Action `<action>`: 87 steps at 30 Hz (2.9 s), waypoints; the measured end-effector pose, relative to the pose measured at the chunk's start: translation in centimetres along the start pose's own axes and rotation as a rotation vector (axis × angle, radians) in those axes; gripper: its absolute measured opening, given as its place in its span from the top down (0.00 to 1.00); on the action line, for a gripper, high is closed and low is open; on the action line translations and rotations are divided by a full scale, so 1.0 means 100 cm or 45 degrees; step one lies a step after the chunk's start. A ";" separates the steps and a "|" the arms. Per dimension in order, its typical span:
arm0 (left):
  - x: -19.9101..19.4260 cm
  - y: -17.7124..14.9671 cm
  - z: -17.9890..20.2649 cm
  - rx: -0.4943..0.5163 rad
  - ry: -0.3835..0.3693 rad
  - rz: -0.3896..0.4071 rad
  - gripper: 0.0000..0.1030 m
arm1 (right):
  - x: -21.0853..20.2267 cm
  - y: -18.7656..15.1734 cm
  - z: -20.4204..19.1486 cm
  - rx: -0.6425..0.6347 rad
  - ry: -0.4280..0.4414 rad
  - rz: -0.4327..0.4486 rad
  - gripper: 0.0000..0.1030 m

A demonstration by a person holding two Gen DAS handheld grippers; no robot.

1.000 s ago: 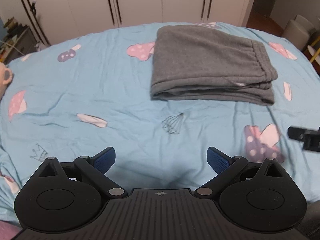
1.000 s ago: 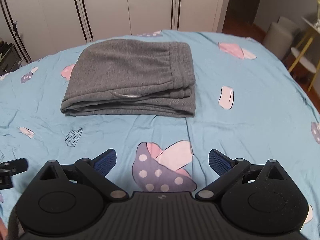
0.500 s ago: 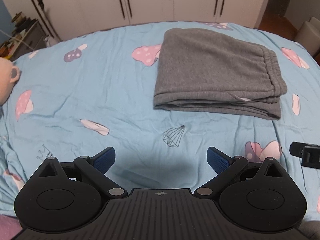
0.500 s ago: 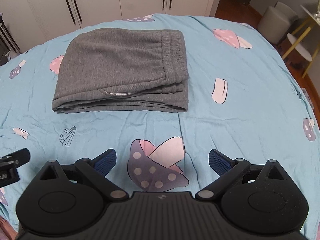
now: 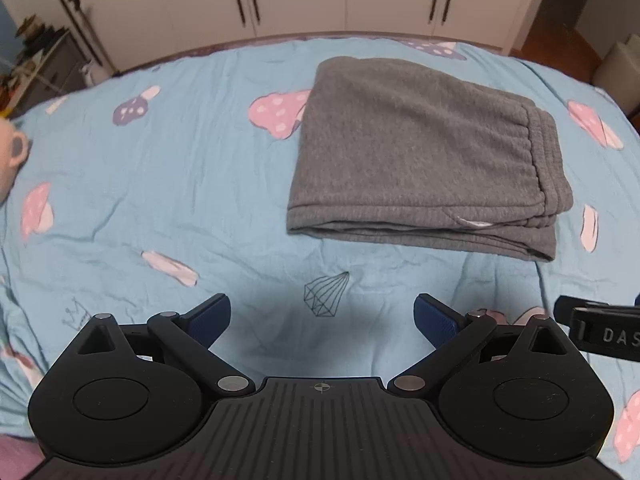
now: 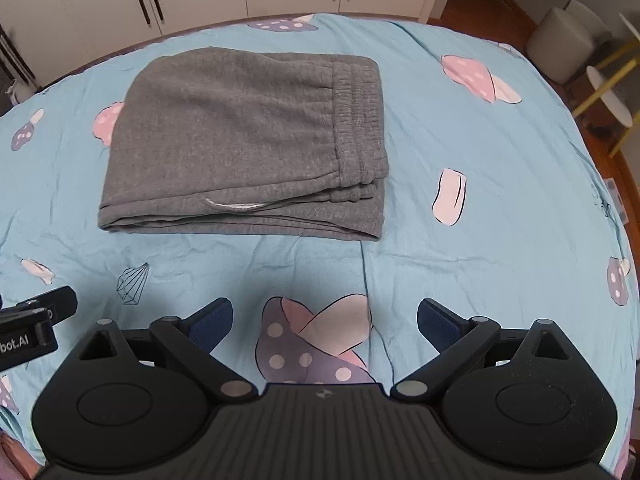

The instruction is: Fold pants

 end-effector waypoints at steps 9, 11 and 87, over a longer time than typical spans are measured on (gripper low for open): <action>0.008 0.002 0.002 -0.013 -0.006 -0.040 0.02 | 0.013 0.004 0.003 0.002 0.004 -0.043 0.04; 0.009 0.002 0.001 -0.016 -0.001 -0.046 0.02 | 0.013 0.004 0.003 -0.003 0.010 -0.043 0.04; 0.014 0.000 0.014 0.032 0.007 -0.062 0.02 | 0.008 0.000 0.012 0.004 0.001 -0.038 0.04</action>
Point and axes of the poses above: each gripper's, at about its wrist camera, not at the fingertips, and x roughly the way its jaws point, z to its right, y to its top, the point moved 3 cm from there along x, roughly the way its jaws point, and after that the axes turned 11 degrees about -y, right-handed, at the moved point
